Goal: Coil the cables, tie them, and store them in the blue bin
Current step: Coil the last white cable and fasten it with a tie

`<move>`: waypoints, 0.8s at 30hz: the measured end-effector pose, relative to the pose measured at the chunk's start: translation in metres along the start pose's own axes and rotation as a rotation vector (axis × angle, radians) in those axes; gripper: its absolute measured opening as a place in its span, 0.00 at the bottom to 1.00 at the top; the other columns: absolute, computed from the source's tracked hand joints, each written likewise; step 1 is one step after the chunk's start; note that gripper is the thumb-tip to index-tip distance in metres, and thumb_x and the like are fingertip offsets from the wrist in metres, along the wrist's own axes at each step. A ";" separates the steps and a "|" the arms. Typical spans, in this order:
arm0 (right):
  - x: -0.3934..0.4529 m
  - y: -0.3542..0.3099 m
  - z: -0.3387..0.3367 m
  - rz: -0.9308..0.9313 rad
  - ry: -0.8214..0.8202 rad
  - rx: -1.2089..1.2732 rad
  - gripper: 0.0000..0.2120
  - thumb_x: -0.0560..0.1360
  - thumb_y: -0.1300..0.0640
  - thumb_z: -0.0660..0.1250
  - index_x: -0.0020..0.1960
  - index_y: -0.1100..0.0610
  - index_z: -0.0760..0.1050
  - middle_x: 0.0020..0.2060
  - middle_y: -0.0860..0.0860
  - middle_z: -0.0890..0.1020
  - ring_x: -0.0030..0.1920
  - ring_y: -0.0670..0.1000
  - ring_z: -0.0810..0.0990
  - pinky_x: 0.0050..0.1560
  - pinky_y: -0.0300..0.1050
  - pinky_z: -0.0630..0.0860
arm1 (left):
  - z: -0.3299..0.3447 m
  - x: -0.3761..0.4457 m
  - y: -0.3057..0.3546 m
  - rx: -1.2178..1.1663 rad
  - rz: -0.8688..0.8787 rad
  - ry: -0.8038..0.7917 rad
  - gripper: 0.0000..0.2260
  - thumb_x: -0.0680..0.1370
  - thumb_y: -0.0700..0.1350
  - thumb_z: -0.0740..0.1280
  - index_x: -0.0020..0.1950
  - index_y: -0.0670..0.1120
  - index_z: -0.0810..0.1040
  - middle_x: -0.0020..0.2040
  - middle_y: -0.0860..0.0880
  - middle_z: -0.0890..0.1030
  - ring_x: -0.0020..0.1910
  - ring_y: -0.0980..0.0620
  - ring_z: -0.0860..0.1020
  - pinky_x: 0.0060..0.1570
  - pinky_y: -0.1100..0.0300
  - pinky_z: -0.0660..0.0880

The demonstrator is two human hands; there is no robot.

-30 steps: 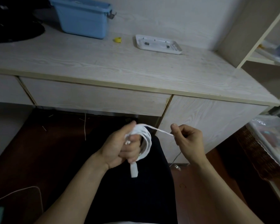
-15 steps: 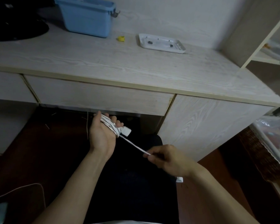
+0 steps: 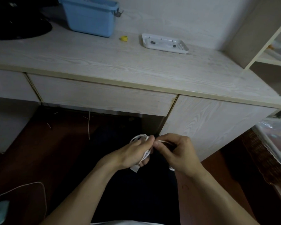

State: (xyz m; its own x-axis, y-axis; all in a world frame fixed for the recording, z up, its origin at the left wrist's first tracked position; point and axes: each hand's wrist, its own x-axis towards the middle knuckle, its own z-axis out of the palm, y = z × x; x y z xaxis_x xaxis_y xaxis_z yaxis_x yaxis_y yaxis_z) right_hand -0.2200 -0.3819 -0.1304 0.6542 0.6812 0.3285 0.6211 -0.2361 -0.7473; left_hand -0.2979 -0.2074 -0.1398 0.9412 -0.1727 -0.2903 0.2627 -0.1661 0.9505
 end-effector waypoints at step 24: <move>-0.001 -0.003 0.022 0.466 -0.393 0.081 0.09 0.82 0.55 0.62 0.61 0.55 0.76 0.42 0.53 0.83 0.39 0.51 0.84 0.42 0.47 0.83 | -0.015 0.015 -0.001 -1.075 0.406 0.399 0.06 0.76 0.41 0.66 0.43 0.44 0.69 0.36 0.49 0.72 0.35 0.52 0.74 0.54 0.53 0.74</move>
State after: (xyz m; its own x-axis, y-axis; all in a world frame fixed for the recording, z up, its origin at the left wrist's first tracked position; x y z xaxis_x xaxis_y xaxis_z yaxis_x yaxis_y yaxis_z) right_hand -0.2316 -0.3666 -0.1412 0.6315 0.7271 -0.2694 0.2629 -0.5275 -0.8078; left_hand -0.2806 -0.1950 -0.1435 0.9452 0.3175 -0.0761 -0.2025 0.7529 0.6262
